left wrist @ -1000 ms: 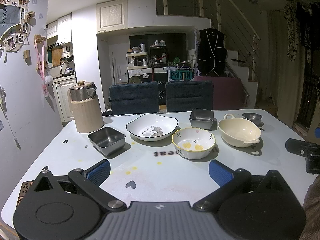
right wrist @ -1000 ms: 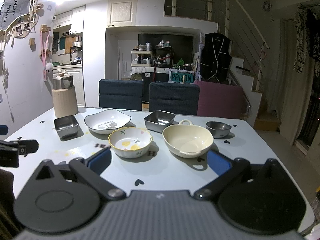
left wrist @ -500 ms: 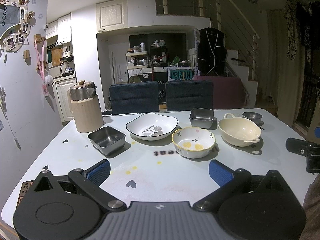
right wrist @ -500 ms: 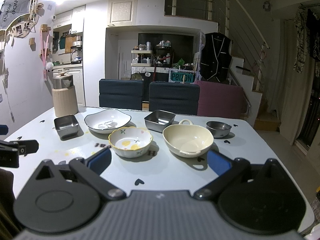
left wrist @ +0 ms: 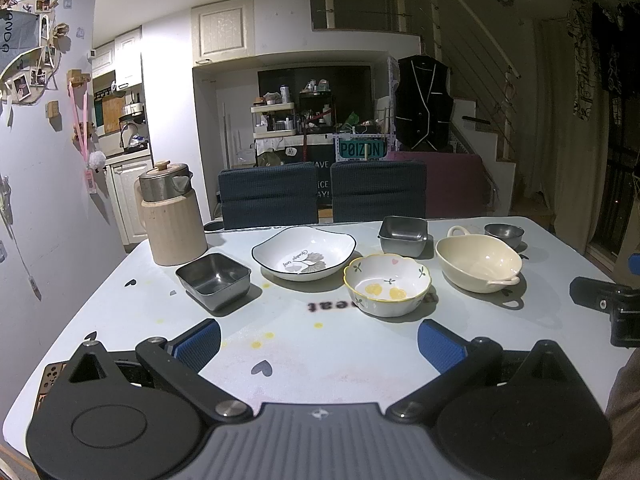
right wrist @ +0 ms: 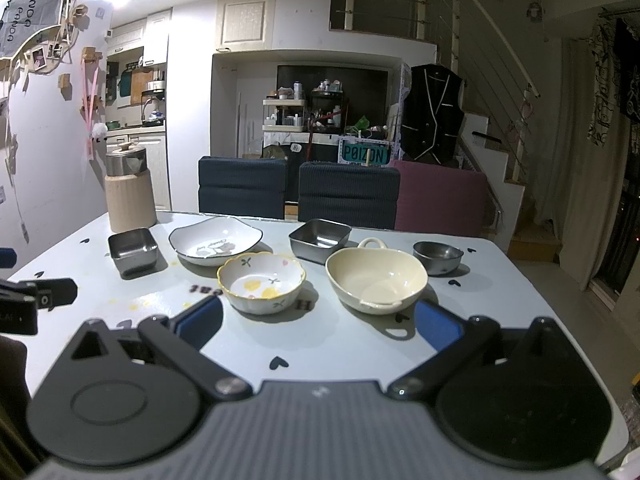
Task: Organize plates and bowls
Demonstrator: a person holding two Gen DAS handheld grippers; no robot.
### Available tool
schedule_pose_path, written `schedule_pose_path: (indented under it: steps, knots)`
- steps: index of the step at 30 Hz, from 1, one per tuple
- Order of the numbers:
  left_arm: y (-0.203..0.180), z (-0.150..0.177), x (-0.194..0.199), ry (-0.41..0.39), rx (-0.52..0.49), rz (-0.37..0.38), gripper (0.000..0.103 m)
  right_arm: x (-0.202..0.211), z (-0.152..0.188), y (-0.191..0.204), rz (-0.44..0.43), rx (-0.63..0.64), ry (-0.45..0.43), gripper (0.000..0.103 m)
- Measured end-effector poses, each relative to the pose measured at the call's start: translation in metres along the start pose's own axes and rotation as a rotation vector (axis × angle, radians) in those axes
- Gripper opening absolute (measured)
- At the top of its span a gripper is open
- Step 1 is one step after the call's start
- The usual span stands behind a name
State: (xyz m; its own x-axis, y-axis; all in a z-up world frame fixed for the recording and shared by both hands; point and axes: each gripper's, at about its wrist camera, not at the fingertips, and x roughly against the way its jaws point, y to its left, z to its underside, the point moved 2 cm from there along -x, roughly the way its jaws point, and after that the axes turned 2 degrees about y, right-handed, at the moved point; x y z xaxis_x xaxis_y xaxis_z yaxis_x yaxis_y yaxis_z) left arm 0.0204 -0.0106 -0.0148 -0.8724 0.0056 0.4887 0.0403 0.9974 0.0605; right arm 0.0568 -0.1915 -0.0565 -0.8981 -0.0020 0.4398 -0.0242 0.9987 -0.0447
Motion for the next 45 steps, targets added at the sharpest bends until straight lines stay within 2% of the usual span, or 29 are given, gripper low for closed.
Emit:
schedule_pose_path:
  steps: [12,19,24,28,36,41,45]
  knots:
    - [0.004,0.003,-0.001,0.009,0.005,-0.005,0.103,-0.007,0.003,0.003,-0.011,0.001,0.029,0.103]
    - [0.010,-0.001,-0.004,0.010,0.016,-0.013,0.103,-0.023,-0.016,0.005,0.001,0.030,-0.002,0.103]
    - [0.014,-0.010,-0.008,-0.009,0.015,-0.047,0.103,-0.037,-0.037,0.003,-0.031,0.022,-0.026,0.103]
    - [0.017,-0.025,-0.016,-0.016,0.041,-0.040,0.103,-0.053,-0.055,0.004,-0.052,0.033,-0.061,0.103]
    - [0.026,-0.063,-0.054,-0.053,0.069,-0.030,0.103,-0.099,-0.079,0.008,-0.099,0.009,-0.069,0.103]
    - [0.038,-0.081,-0.092,-0.017,0.107,-0.083,0.103,-0.129,-0.092,0.012,-0.135,-0.021,-0.092,0.103]
    - [0.050,-0.090,-0.123,0.012,0.188,-0.097,0.103,-0.155,-0.099,0.017,-0.181,-0.021,-0.113,0.103]
